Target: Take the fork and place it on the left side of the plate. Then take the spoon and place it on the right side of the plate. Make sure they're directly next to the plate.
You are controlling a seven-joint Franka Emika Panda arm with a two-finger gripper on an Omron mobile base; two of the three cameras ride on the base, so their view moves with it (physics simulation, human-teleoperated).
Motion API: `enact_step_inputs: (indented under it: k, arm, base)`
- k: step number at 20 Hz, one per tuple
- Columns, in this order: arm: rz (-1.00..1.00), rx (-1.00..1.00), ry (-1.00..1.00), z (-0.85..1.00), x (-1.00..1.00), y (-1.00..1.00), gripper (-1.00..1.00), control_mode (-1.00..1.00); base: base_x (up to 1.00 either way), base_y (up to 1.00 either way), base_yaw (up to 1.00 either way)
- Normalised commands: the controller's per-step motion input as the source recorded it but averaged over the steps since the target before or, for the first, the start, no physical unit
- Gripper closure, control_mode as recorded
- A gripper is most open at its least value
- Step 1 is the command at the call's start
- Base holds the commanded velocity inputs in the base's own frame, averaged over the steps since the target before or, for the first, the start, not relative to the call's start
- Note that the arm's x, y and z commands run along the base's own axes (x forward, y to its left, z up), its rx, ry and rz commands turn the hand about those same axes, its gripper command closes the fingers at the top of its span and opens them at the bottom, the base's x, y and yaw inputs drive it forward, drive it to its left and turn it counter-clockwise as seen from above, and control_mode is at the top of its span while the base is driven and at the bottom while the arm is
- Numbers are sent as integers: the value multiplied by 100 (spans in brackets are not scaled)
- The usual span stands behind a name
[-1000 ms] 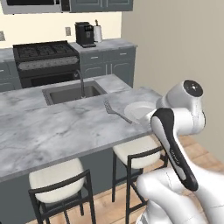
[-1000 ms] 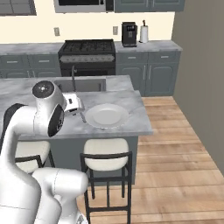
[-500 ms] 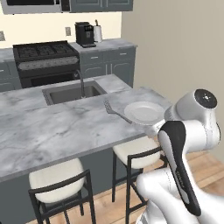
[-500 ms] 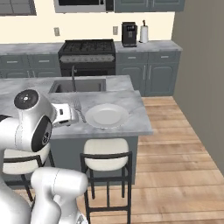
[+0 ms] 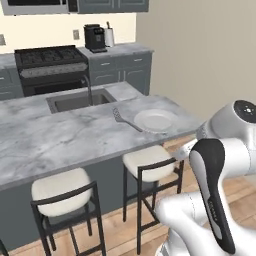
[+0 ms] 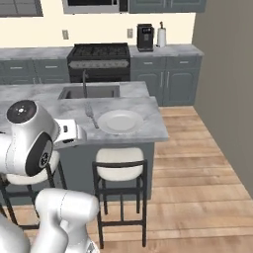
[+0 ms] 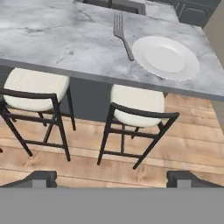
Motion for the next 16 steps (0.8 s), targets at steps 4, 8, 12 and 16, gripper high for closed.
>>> enact_step_inputs:
  k: [4, 8, 12, 16]
  arm:
    - [0, 0, 0, 0, 0, 0, -100, 100]
    - [0, 0, 0, 0, 0, 0, -100, 100]
    - [0, 0, 0, 0, 0, 0, -100, 100]
    - [0, 0, 0, 0, 0, 0, -100, 100]
  base:
    - [-100, -8, 7]
    - [-79, 1, 8]
    - [-27, 56, 1]
    - [0, 100, -11]
